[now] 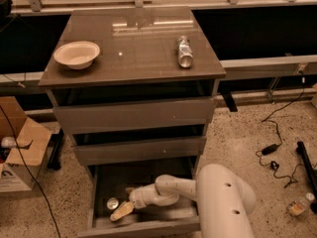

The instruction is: Pick green can from bottom drawer and place on counter

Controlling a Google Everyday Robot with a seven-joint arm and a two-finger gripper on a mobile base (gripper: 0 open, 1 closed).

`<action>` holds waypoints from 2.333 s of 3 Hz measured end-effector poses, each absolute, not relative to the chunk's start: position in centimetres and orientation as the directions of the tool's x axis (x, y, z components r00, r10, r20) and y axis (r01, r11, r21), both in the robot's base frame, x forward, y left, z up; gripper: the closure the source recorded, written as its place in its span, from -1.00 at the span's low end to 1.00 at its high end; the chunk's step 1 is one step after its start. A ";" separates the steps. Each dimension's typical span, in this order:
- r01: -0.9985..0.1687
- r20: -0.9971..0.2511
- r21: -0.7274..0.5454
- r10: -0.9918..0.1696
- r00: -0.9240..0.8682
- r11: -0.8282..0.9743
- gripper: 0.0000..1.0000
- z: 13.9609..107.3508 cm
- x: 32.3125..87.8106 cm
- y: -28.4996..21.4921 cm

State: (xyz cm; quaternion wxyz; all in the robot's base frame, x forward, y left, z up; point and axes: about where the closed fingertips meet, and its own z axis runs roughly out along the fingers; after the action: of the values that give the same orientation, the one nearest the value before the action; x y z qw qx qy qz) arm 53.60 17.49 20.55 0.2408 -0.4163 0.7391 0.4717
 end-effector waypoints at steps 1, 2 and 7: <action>-0.838 -0.755 0.516 -0.367 -0.543 0.179 -1.00 18.8 53.5 20.1; -0.820 -0.746 0.547 -0.346 -0.568 0.167 -0.70 17.0 53.6 21.8; -0.863 -0.845 0.446 -0.206 -0.493 0.236 1.00 25.9 53.1 15.4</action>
Offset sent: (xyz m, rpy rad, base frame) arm 0.0052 0.0602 -0.0604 0.0969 0.0888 -0.0055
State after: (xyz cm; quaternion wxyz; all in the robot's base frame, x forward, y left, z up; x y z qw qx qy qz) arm 53.12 15.41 25.90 0.3351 -0.3758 0.7112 0.4905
